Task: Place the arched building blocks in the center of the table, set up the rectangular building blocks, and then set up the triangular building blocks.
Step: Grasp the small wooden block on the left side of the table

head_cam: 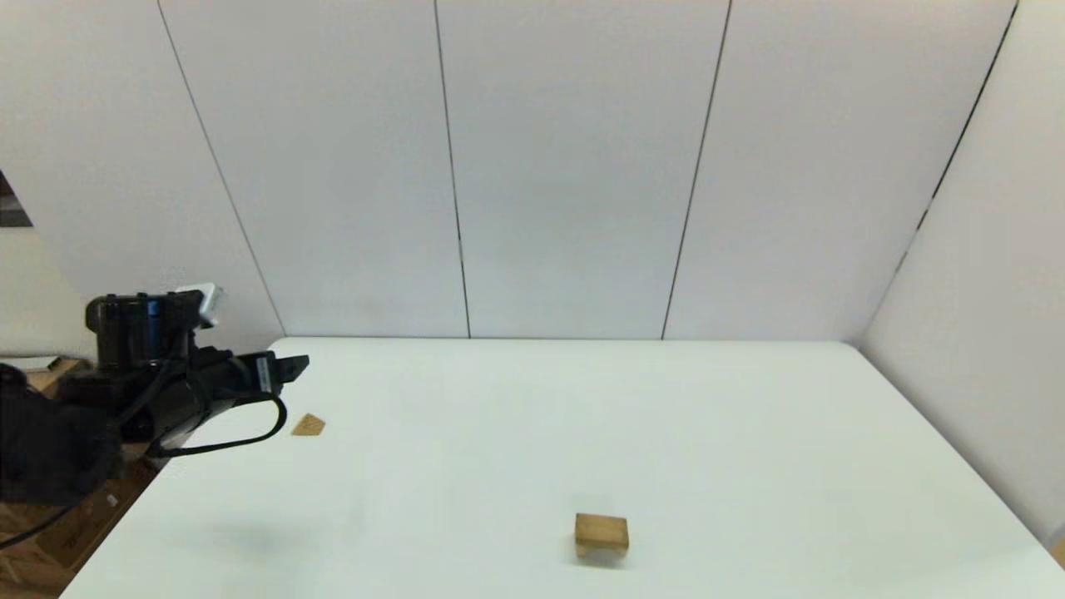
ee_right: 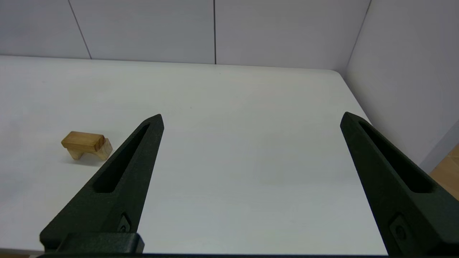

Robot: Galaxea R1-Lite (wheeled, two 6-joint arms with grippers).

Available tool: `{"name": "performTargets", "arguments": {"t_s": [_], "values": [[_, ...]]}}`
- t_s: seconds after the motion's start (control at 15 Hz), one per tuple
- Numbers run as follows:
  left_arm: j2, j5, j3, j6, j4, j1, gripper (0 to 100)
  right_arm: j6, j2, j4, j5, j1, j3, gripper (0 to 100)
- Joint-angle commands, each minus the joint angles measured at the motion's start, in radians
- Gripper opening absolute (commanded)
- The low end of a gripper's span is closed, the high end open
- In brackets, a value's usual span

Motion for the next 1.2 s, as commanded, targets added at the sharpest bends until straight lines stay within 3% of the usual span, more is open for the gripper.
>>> {"name": "performTargets", "arguments": {"t_s": [0.07,0.33,0.67,1.0,1.2], "values": [[0.203,-0.057,-0.097,0.056,-0.018,0.078,100,0.000,0.000,-0.001,0.000,0.000,0.002,100],[0.224,-0.191,-0.196,0.271,0.168,0.167,100,-0.001,0.000,-0.001,0.000,0.000,0.002,100],[0.155,-0.370,-0.404,0.478,0.627,0.180,100,-0.001,0.000,-0.001,0.000,0.000,0.002,100],[0.184,-0.395,-0.645,0.715,1.055,0.180,100,-0.001,0.000,-0.001,0.000,0.000,0.002,100],[0.219,-0.393,-0.676,0.786,1.082,0.180,100,0.000,0.000,-0.001,0.000,0.000,0.002,100]]}}
